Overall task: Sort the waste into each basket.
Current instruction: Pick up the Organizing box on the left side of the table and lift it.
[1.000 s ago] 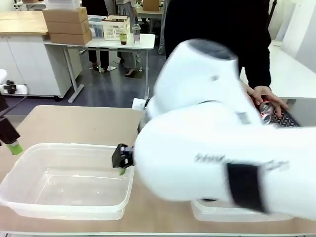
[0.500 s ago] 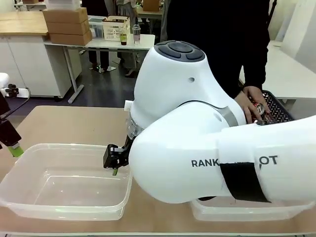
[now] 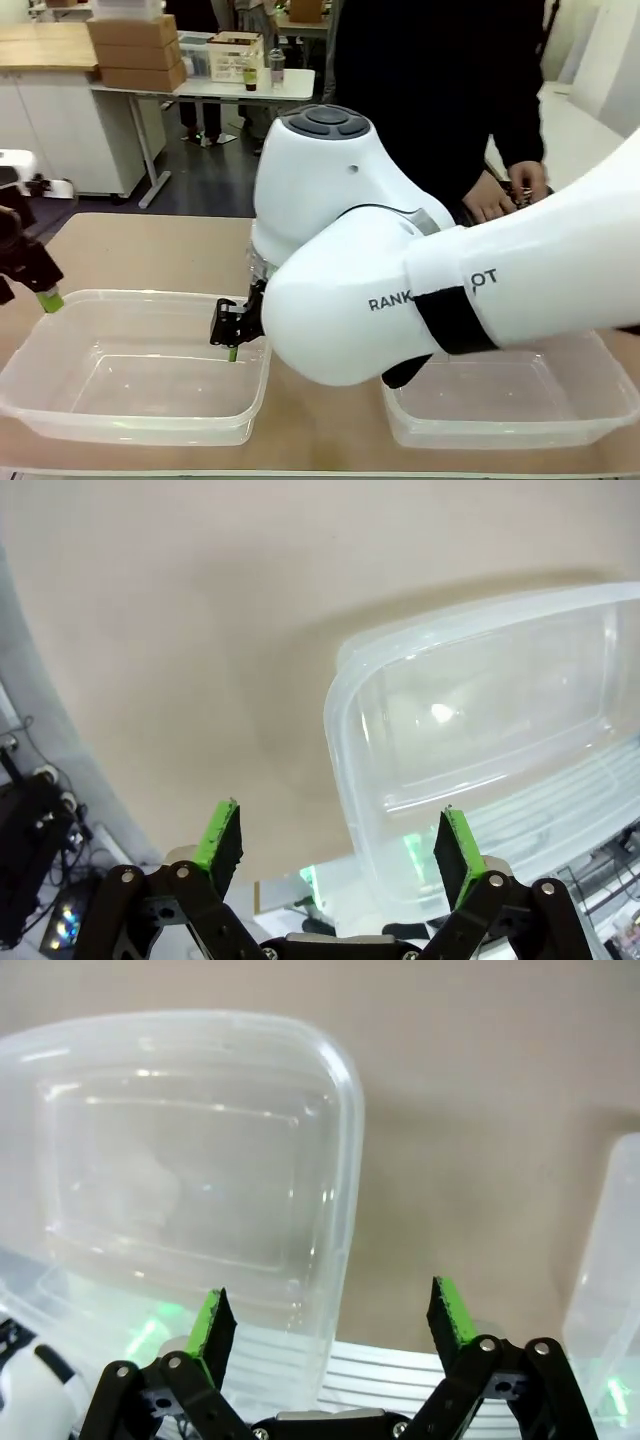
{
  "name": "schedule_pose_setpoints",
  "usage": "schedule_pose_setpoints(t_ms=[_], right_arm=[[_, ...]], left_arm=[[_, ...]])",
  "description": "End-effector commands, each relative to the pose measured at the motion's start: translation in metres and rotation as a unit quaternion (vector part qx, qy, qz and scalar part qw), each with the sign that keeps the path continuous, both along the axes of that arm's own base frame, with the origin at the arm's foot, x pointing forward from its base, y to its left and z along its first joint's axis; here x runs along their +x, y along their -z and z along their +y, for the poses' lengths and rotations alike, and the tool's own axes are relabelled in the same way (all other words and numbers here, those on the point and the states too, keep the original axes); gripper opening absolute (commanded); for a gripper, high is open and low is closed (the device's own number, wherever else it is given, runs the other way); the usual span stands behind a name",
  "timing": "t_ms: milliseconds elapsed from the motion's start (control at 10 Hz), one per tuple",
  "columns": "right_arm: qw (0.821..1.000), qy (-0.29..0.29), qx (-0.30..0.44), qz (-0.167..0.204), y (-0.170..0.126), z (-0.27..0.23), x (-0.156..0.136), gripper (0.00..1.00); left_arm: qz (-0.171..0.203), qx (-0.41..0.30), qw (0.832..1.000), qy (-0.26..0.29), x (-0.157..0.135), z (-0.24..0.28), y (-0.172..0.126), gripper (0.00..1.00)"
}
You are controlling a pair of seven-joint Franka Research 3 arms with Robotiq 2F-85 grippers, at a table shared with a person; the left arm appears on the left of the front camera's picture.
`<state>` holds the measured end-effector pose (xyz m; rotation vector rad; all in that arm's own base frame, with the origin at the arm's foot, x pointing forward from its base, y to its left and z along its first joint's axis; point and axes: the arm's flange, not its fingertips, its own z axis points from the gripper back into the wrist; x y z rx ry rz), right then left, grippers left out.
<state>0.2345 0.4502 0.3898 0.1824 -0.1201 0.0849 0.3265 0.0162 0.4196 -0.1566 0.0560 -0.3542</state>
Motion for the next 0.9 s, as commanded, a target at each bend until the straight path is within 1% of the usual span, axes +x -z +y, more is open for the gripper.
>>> schedule_pose_setpoints(t_ms=[0,200,300,500,600,700,800], right_arm=[[1.0,0.02,-0.012,0.0,-0.001,0.026,0.012,1.0],[0.999,0.034,-0.021,0.007,-0.001,0.024,0.016,1.0],[0.999,0.036,-0.026,0.011,0.001,0.026,0.017,1.0],[0.998,0.036,-0.046,0.025,0.006,0.032,0.018,1.0],[0.997,0.041,-0.051,0.035,0.008,0.035,0.019,1.0],[0.996,0.041,-0.066,0.044,0.01,0.036,0.018,0.88],[0.996,0.041,-0.07,0.048,0.011,0.037,0.017,0.43]], left_arm=[[0.029,0.033,0.999,0.003,-0.039,-0.008,0.051,1.0],[0.057,0.045,0.997,0.013,-0.063,-0.006,0.07,1.0],[0.063,0.046,0.997,0.014,-0.07,-0.004,0.073,1.0],[0.068,0.034,0.997,0.008,-0.079,0.0,0.079,1.0],[0.06,0.025,0.998,0.005,-0.082,-0.001,0.083,1.0],[0.052,0.017,0.998,0.001,-0.084,-0.002,0.09,1.0],[0.06,0.009,0.998,0.007,-0.088,-0.006,0.1,0.55]])
